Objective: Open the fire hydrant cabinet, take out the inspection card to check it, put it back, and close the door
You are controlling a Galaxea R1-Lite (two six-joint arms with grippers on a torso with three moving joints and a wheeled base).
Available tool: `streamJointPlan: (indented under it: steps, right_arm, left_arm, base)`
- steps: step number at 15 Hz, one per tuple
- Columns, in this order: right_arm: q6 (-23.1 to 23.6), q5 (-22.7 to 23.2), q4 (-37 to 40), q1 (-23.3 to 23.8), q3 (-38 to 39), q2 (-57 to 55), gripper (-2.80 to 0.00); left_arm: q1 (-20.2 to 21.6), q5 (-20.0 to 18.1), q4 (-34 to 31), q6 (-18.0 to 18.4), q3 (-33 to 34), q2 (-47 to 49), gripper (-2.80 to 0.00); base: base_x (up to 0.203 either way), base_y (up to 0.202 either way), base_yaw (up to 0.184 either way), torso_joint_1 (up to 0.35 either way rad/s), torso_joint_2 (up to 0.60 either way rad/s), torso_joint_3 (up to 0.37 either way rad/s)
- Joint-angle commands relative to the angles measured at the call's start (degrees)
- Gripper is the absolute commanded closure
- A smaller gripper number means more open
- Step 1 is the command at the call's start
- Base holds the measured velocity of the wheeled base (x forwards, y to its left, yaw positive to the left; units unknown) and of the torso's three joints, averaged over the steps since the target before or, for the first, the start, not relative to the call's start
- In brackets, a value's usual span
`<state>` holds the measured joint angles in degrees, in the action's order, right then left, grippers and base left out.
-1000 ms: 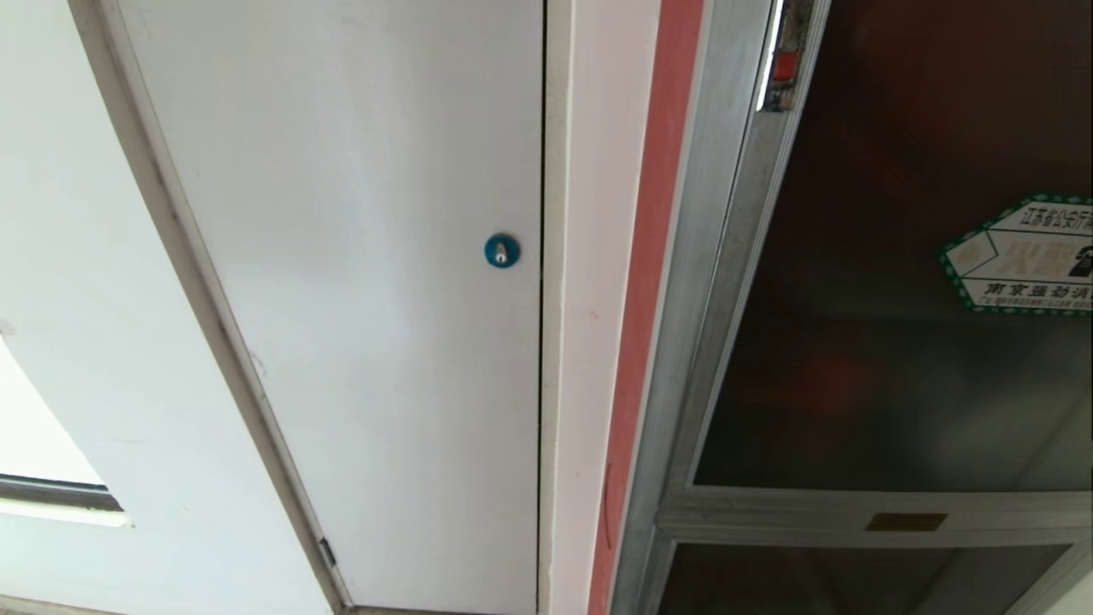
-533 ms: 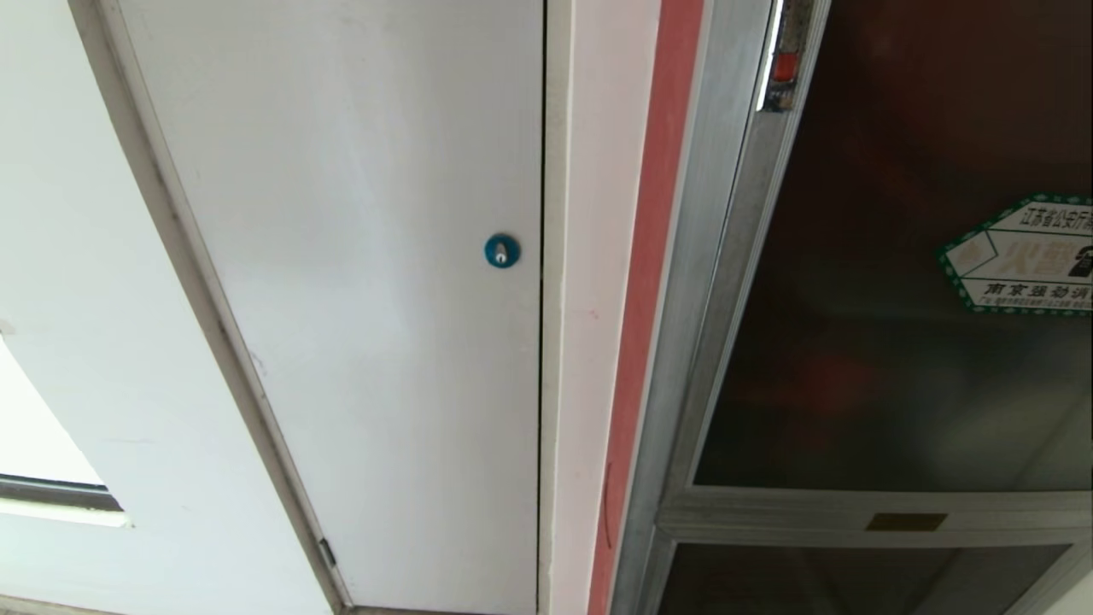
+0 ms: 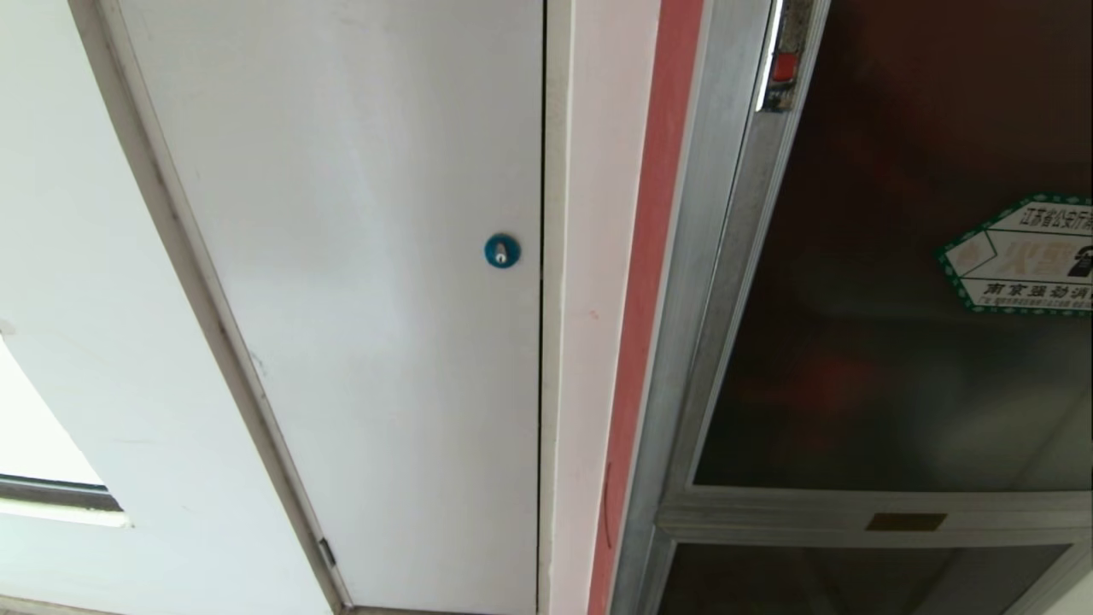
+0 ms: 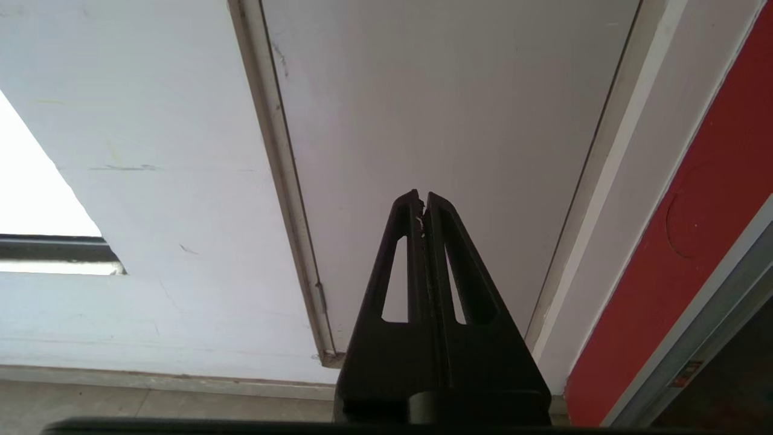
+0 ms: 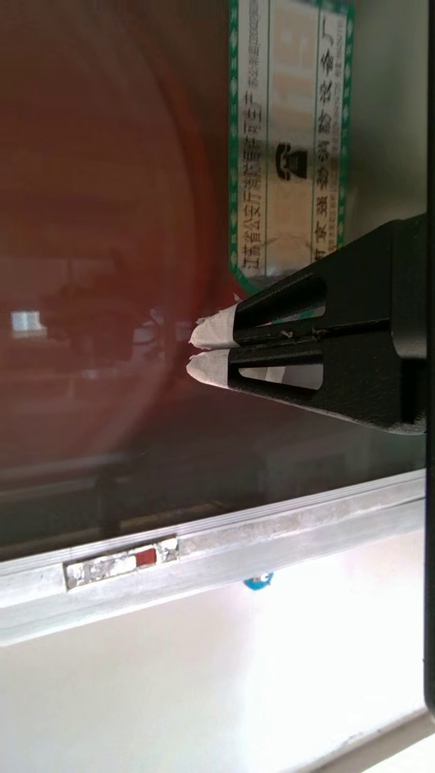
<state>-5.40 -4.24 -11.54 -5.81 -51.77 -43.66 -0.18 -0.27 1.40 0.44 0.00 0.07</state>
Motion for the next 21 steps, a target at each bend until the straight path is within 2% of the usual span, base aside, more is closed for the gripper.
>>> streamJointPlan:
  steps: [1, 14, 17, 21]
  right_arm:
    - [-0.12, 1.18, 0.02, 1.61, 3.2, 5.9, 0.0]
    - [-0.22, 2.65, 6.37, 5.84, 16.54, 25.11, 0.0]
    - [-0.22, 2.65, 10.29, 6.25, 18.02, 28.65, 0.0]
    - [-0.11, 2.65, 11.43, 6.16, 23.14, 34.07, 0.0]
  left_arm:
    - [0.01, 0.0, 0.0, 0.0, 0.7, 0.01, 0.0]
    - [0.01, 0.0, 0.0, 0.07, 0.7, 0.01, 0.0]
    - [0.01, 0.0, 0.0, 0.02, 0.7, 0.01, 0.0]
    - [0.01, 0.0, 0.0, 0.0, 0.7, 0.01, 0.0]
  base:
    - [0.0, 0.0, 0.0, 0.0, 0.0, 0.0]
    - [0.0, 0.0, 0.0, 0.0, 0.0, 0.0]
    - [0.0, 0.0, 0.0, 0.0, 0.0, 0.0]
    - [0.0, 0.0, 0.0, 0.0, 0.0, 0.0]
